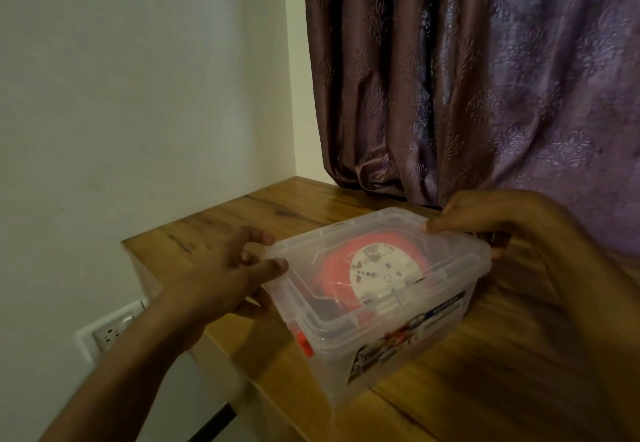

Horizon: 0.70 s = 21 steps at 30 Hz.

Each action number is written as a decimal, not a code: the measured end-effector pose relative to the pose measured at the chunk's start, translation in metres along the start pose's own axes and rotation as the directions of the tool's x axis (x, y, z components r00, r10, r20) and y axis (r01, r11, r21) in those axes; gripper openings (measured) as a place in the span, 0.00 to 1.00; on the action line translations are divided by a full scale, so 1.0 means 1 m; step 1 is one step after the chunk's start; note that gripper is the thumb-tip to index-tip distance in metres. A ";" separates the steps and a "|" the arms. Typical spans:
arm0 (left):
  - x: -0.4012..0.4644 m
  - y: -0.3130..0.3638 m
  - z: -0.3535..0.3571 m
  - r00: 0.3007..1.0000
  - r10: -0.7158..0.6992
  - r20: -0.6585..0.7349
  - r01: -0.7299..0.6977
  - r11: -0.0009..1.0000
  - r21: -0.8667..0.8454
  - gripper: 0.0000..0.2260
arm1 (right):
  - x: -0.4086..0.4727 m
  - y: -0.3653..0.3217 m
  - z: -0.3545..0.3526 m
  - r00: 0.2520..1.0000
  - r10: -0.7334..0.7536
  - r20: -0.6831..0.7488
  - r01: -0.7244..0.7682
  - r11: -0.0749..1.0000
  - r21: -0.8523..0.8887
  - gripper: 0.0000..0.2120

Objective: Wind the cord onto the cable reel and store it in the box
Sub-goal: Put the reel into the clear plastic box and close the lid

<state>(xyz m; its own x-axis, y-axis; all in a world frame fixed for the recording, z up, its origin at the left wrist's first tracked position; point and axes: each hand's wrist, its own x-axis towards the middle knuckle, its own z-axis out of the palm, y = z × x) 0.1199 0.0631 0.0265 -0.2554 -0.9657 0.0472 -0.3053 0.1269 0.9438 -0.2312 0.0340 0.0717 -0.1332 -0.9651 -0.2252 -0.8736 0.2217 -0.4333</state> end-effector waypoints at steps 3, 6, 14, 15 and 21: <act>-0.002 -0.006 0.002 0.999 0.032 0.002 -0.033 0.999 0.002 0.16 | -0.001 0.002 0.002 1.000 -0.012 0.022 0.013 1.000 -0.013 0.22; -0.003 -0.012 0.005 1.000 -0.003 0.015 0.004 0.997 -0.079 0.20 | -0.005 0.001 0.002 0.995 -0.044 0.091 0.044 0.999 0.005 0.33; -0.013 -0.025 0.011 0.999 -0.016 0.035 0.022 0.987 -0.161 0.21 | -0.006 0.012 0.001 0.976 -0.132 0.170 0.117 0.989 0.096 0.39; -0.014 -0.026 0.011 1.000 -0.007 0.031 0.012 0.983 -0.181 0.21 | -0.007 0.011 0.003 0.977 -0.127 0.173 0.110 0.989 0.101 0.41; -0.014 -0.039 0.027 0.988 -0.135 -0.071 0.110 0.953 -0.281 0.25 | -0.004 0.010 0.004 0.979 -0.090 0.183 0.072 0.992 0.104 0.45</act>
<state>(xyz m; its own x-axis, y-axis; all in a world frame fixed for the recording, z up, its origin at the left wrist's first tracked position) 0.1110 0.0775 -0.0195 -0.1458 -0.9876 -0.0577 -0.0615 -0.0492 0.9969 -0.2379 0.0410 0.0649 0.0342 -0.9393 -0.3414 -0.8277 0.1648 -0.5364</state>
